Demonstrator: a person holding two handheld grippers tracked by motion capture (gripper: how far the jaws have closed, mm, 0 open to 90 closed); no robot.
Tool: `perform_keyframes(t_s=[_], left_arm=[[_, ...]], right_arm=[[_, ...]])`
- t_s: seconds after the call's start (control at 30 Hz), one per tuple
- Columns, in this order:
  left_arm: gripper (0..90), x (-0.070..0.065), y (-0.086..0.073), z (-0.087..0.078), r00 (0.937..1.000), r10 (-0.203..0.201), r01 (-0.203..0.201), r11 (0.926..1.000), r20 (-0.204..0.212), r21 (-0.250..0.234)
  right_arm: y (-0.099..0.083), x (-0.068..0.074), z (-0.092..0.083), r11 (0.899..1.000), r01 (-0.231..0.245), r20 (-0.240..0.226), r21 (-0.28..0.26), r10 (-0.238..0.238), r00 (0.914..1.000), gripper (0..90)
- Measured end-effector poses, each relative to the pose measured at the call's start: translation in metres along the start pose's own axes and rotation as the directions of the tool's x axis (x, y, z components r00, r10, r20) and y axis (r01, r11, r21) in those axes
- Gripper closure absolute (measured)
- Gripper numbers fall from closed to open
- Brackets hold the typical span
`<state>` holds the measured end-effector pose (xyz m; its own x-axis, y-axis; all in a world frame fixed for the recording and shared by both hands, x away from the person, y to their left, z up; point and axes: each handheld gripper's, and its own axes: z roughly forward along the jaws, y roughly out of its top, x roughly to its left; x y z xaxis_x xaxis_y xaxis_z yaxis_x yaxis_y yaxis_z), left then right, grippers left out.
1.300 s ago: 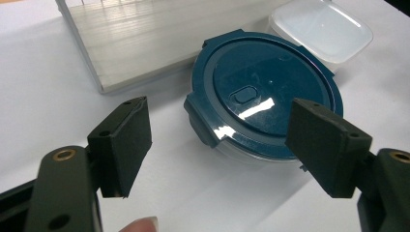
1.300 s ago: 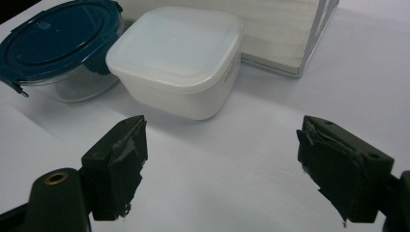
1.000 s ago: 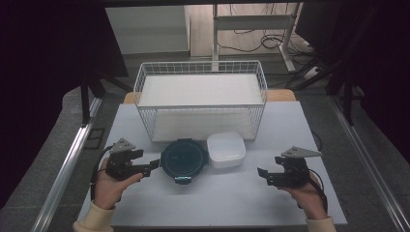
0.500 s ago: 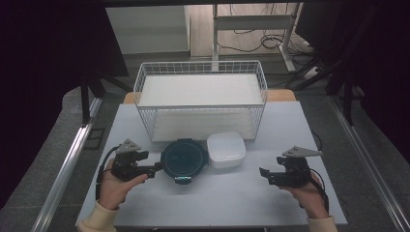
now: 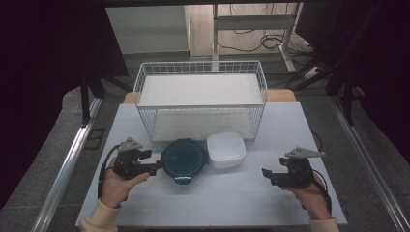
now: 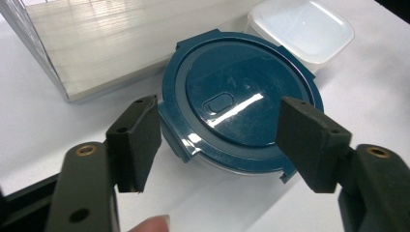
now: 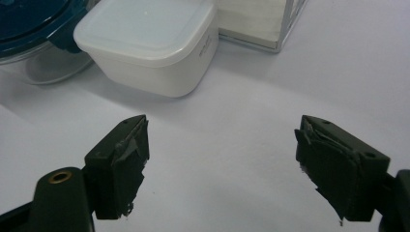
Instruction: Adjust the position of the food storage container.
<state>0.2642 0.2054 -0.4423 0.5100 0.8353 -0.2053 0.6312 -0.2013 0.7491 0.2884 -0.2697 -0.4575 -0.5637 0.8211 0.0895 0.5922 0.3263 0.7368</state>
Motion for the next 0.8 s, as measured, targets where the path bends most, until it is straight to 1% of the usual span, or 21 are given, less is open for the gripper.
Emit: perform_keyframes(t_s=[0.07,0.17,0.3,0.4,0.5,0.53,0.67,0.73,0.77,0.8], left_arm=[[34.6,0.000,0.000,0.002,1.0000,0.004,-0.004,1.0000,0.008,0.003],[34.6,-0.001,0.001,0.001,0.9999,0.009,-0.009,1.0000,0.011,-0.001],[33.8,-0.001,0.006,-0.005,1.0000,0.006,-0.006,0.9997,-0.006,-0.024],[33.7,-0.003,0.012,-0.005,0.9999,0.009,-0.009,0.9994,-0.010,-0.034],[35.6,-0.003,0.025,0.004,0.9998,0.020,-0.020,0.9994,0.000,-0.030],[36.3,-0.003,0.025,0.004,0.9998,0.020,-0.020,0.9994,0.000,-0.030],[38.3,-0.003,0.039,0.017,0.9996,0.029,-0.029,0.9994,-0.006,-0.018],[40.4,-0.002,0.045,0.024,0.9997,0.025,-0.025,0.9996,0.000,-0.013],[41.0,0.000,0.051,0.031,0.9998,0.017,-0.017,0.9998,0.002,-0.003],[41.4,0.000,0.051,0.031,0.9998,0.017,-0.017,0.9998,0.002,-0.003]], right_arm=[[0.000,0.000,0.002,1.000,-0.006,0.001,0.010,0.006,1.0000,19.5],[0.000,0.001,0.004,1.000,-0.002,0.002,0.011,0.002,1.0000,19.5],[0.004,0.005,0.005,1.000,0.007,-0.007,0.016,-0.006,1.0000,19.5],[0.007,0.007,0.004,1.000,0.013,-0.015,0.004,-0.013,0.9998,19.5],[0.007,0.006,0.003,1.000,0.012,-0.014,0.005,-0.012,0.9998,19.5],[0.007,0.006,0.003,1.000,0.012,-0.014,0.005,-0.012,0.9998,19.5],[0.006,0.003,0.006,1.000,0.011,-0.015,0.014,-0.011,0.9998,19.5],[0.005,0.002,0.008,1.000,0.008,-0.015,0.018,-0.008,0.9999,19.5],[0.005,0.002,0.008,1.000,0.008,-0.013,0.020,-0.007,0.9999,19.5],[0.005,0.002,0.008,1.000,0.008,-0.012,0.021,-0.007,0.9999,19.5]])
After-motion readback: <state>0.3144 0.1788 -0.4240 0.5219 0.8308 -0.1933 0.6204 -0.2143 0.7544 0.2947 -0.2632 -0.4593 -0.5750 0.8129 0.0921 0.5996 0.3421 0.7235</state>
